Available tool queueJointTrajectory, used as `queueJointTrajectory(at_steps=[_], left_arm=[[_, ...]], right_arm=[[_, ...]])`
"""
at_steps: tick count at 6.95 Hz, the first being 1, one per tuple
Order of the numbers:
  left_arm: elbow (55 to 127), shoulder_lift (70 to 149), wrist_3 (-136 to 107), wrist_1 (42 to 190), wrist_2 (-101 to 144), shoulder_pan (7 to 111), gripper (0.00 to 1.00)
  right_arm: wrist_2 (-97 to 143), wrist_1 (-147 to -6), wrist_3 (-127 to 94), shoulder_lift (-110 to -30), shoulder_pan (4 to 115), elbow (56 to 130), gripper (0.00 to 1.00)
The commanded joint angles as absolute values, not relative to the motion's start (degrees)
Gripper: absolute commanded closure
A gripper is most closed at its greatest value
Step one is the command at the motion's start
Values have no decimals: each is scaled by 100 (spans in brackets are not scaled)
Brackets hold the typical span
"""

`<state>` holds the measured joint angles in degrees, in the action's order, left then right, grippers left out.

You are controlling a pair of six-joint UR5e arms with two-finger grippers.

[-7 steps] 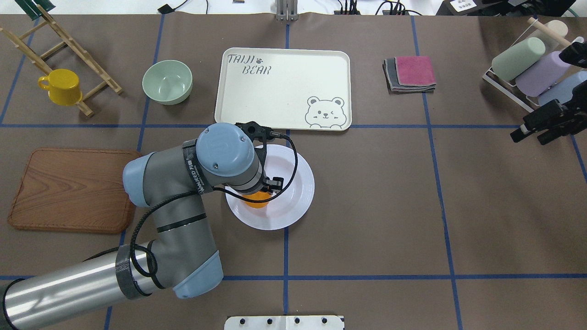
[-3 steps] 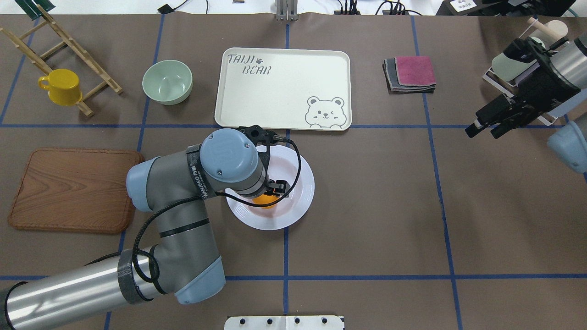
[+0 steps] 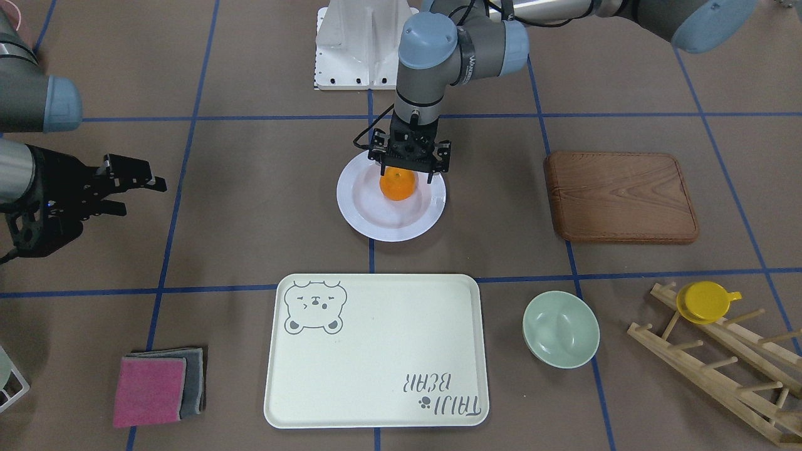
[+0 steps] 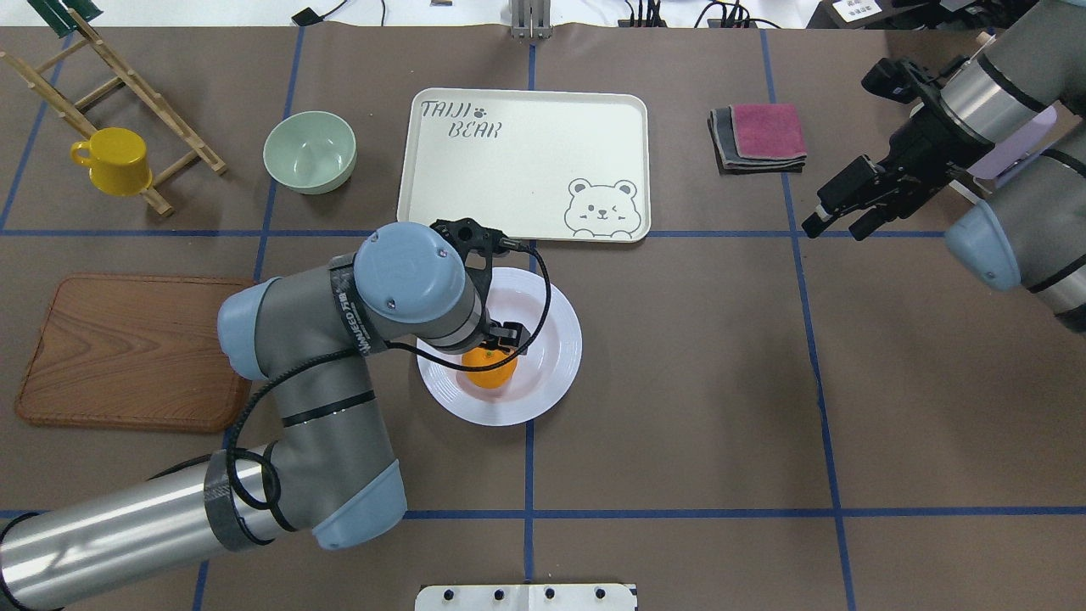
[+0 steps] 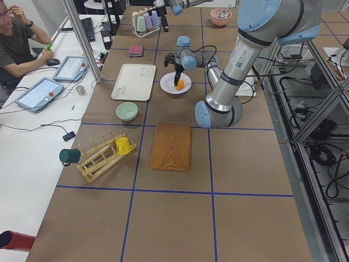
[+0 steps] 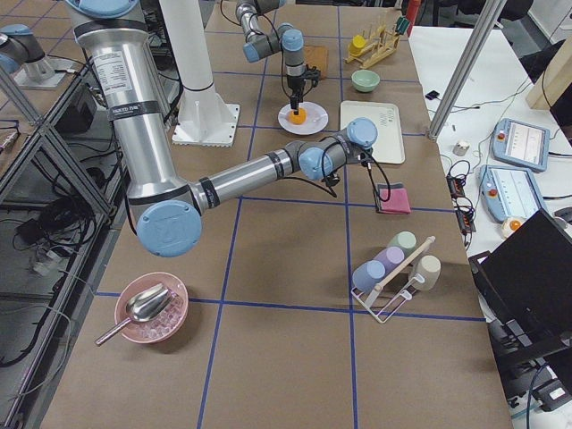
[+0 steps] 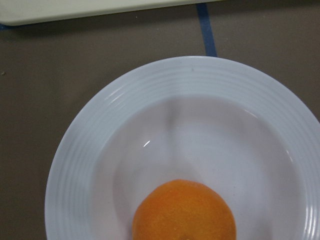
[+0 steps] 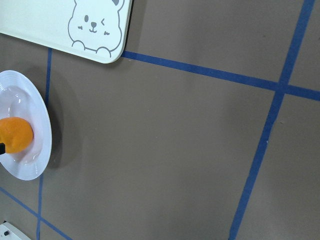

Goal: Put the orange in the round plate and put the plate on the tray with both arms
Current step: 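Open the left gripper and withdraw it while the right arm reaches toward the plate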

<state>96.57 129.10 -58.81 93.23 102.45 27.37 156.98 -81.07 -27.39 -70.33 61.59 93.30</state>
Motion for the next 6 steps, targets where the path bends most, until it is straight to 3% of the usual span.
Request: queueJointTrajectory(at_steps=[1,6], left_arm=[[9756,12587,-4927,9360,10824,3520,1],[9756,11673,-3174,9360,11820,5035,1]], right_arm=[[15697,-8104,-2909,-6558,5925,9036,1],[15366,-7423,-3600,-5697,5380,8212,1]])
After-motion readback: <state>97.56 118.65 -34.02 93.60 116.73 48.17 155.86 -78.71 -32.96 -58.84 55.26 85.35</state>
